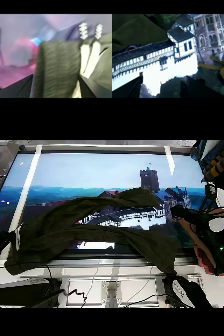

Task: Fold the clothes and pants, and hang the long-sleeved shirts on hangers.

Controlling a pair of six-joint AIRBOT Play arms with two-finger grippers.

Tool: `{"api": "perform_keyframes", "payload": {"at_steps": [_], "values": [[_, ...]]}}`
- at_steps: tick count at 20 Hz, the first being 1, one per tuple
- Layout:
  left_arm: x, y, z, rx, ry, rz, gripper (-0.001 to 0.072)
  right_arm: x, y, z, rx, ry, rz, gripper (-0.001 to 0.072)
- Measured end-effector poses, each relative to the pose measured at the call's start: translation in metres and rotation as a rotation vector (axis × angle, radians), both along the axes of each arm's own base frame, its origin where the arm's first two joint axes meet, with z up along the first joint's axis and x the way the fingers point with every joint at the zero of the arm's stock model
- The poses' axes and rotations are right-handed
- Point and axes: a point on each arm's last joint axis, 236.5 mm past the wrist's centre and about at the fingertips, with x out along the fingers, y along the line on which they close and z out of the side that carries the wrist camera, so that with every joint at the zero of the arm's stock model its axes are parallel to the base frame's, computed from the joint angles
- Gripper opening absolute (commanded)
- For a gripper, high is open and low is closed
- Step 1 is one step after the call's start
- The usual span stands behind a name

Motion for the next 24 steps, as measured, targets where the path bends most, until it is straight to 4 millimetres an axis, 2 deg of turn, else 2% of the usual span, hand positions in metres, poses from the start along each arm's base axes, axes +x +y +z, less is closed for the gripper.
{"api": "perform_keyframes", "payload": {"at_steps": [1,2,3,4,5,7,9,12,16,18,20,24], "values": [[0.002,-0.004,-0.003,-0.008,0.004,-0.014,0.0554,0.0,0.001,0.0,0.004,-0.001,-0.001,0.0593],[0.004,-0.007,-0.006,-0.006,0.008,-0.032,0.052,0.0,0.001,0.0,0.006,-0.001,-0.001,0.0592],[0.009,-0.012,-0.007,-0.008,0.005,-0.059,0.0406,0.0,0.001,0.0,0.007,-0.001,-0.001,0.0593],[0.013,-0.018,-0.009,-0.009,0.004,-0.086,0.0203,0.0,0.001,0.0,0.009,-0.001,-0.001,0.0597],[0.018,-0.024,-0.01,-0.007,-0.003,-0.119,0.0043,0.0,0.002,-0.001,0.011,0.002,-0.001,0.0607],[0.036,-0.038,-0.004,-0.004,-0.052,-0.183,0.0036,0.002,0.003,-0.007,0.031,0.018,-0.006,0.0701],[0.068,-0.049,0.016,0.004,-0.163,-0.204,0.0036,0.006,0.008,-0.019,0.088,0.053,-0.022,0.0699],[0.118,-0.064,0.064,0.047,-0.333,-0.251,0.0036,0.013,0.019,-0.045,0.159,0.115,-0.034,0.0698],[0.175,-0.1,0.144,0.184,-0.527,-0.405,0.0036,0.032,0.023,-0.08,0.233,0.177,-0.081,0.0696],[0.194,-0.116,0.179,0.275,-0.598,-0.469,0.0036,0.045,0.023,-0.09,0.259,0.197,-0.098,0.0694],[0.209,-0.12,0.207,0.373,-0.653,-0.472,0.0036,0.061,0.02,-0.095,0.274,0.211,-0.114,0.0673],[0.223,-0.125,0.234,0.469,-0.702,-0.462,0.0037,0.092,0.01,-0.112,0.323,0.249,-0.192,0.0672]]}}
